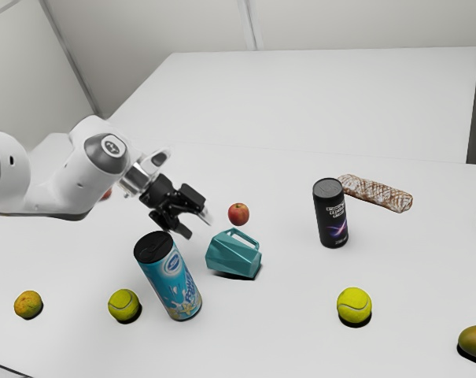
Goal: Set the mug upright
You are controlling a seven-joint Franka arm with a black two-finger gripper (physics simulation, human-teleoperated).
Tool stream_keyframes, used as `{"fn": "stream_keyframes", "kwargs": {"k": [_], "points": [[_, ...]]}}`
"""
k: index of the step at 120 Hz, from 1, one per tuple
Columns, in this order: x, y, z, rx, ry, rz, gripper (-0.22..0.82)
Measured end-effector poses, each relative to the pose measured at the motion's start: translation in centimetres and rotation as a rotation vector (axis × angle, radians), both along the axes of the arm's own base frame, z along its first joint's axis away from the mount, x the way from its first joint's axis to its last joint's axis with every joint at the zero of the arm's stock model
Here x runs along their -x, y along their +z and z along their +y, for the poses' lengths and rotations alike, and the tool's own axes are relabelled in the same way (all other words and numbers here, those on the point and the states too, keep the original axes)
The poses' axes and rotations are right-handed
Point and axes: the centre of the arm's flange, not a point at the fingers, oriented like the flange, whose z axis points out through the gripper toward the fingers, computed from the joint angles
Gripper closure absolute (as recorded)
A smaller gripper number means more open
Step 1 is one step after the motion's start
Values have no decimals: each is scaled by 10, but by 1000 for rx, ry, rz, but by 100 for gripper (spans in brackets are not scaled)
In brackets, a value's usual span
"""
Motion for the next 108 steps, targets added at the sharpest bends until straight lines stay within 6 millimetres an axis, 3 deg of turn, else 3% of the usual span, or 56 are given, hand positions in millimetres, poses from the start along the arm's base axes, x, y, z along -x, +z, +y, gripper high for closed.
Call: {"fn": "stream_keyframes", "kwargs": {"k": [9,17,27,45,86,108], "points": [[-1,-1,15,0,18,-14,0],[-1,-2,17,1,12,-23,0],[-3,-9,7,9,-13,-27,0],[-8,-40,-10,74,-12,-16,0],[-2,-55,-31,238,-60,-8,1],[-3,-54,-36,288,-99,-35,46]]}}
